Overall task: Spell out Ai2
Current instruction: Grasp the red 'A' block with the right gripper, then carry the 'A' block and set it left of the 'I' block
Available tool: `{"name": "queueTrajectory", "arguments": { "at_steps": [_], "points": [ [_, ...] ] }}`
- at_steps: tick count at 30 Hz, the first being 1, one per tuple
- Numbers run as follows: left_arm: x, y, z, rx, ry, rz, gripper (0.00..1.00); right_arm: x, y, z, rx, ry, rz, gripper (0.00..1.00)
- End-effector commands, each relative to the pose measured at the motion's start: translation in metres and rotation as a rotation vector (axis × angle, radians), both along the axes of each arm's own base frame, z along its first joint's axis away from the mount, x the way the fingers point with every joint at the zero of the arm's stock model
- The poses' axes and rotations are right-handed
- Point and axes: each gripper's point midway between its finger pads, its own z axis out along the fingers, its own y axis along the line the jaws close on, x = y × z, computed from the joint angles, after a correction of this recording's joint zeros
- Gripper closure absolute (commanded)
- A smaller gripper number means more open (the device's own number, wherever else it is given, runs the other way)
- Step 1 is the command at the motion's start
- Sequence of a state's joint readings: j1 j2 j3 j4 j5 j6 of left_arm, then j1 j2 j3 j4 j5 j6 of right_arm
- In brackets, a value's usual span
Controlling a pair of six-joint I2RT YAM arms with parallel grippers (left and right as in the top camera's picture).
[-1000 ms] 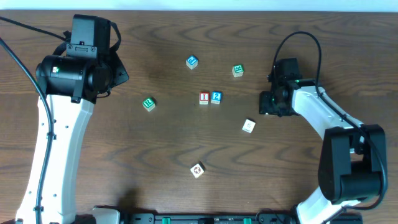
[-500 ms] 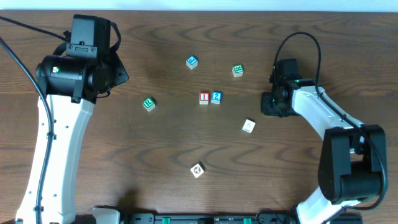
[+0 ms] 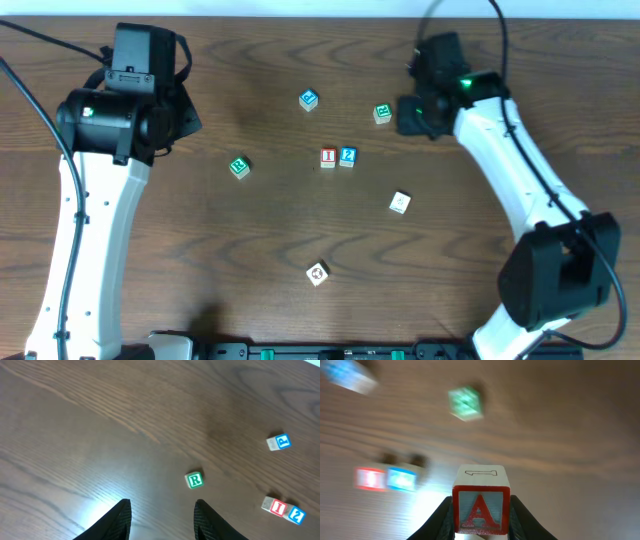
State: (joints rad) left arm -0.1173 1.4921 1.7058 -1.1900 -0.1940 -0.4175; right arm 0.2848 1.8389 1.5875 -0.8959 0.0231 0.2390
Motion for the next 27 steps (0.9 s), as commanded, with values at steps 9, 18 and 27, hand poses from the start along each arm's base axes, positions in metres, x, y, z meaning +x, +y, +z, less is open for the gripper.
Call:
{"name": "queueTrajectory", "arguments": {
  "at_steps": [9,18,27],
  "points": [
    [-0.020,0.049,0.016,0.015,-0.032,0.108,0.59,-0.019,0.161,0.012,0.213,-0.076,0.092,0.99],
    [-0.020,0.052,0.018,0.016,-0.043,0.117,0.54,-0.025,0.198,-0.035,0.181,0.000,0.079,0.98],
    [-0.019,0.051,0.017,0.010,-0.044,0.114,0.52,-0.028,0.199,-0.063,0.071,-0.014,0.010,0.99]
  ]
}}
